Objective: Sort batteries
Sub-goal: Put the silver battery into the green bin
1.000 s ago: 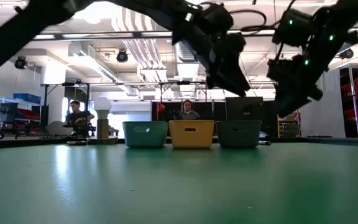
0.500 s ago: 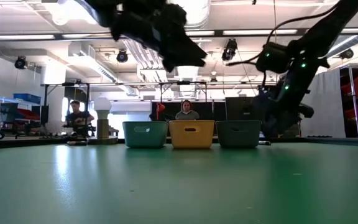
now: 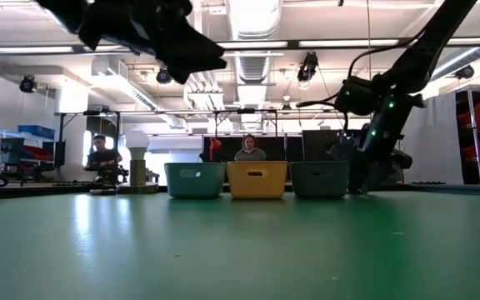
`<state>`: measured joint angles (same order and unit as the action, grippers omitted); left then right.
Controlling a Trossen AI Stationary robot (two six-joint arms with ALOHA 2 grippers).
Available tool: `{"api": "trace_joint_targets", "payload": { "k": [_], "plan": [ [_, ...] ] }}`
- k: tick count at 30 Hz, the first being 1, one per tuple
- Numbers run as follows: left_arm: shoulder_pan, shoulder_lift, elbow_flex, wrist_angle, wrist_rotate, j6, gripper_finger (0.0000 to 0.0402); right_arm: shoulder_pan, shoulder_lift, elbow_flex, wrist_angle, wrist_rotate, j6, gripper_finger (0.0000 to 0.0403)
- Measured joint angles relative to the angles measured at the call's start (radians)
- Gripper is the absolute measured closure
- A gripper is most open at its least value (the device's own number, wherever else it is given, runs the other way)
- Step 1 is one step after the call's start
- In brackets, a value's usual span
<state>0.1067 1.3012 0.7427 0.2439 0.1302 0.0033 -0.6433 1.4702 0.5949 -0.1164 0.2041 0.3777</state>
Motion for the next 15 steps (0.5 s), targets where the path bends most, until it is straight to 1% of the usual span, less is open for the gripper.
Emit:
{"api": "trace_joint_targets", "payload": {
  "k": [3,7,12,15],
  "plan": [
    [-0.002,-0.021,-0.060,0.052,-0.030,-0.040,0.0247,-0.008,0.022,0.001,0.006,-0.014,-0.027,0.0239],
    [-0.002,-0.024,-0.106,0.055,-0.057,-0.065,0.0247,-0.007,0.035,0.001,0.010,-0.018,-0.030,0.0271],
    [-0.002,-0.019,-0.123,0.050,-0.062,-0.080,0.0247,-0.007,0.035,0.000,0.000,-0.019,-0.030,0.0317],
    [-0.002,-0.038,-0.125,0.061,-0.070,-0.094,0.0247,-0.008,0.035,0.000,-0.017,-0.020,-0.017,0.0339]
  ]
}}
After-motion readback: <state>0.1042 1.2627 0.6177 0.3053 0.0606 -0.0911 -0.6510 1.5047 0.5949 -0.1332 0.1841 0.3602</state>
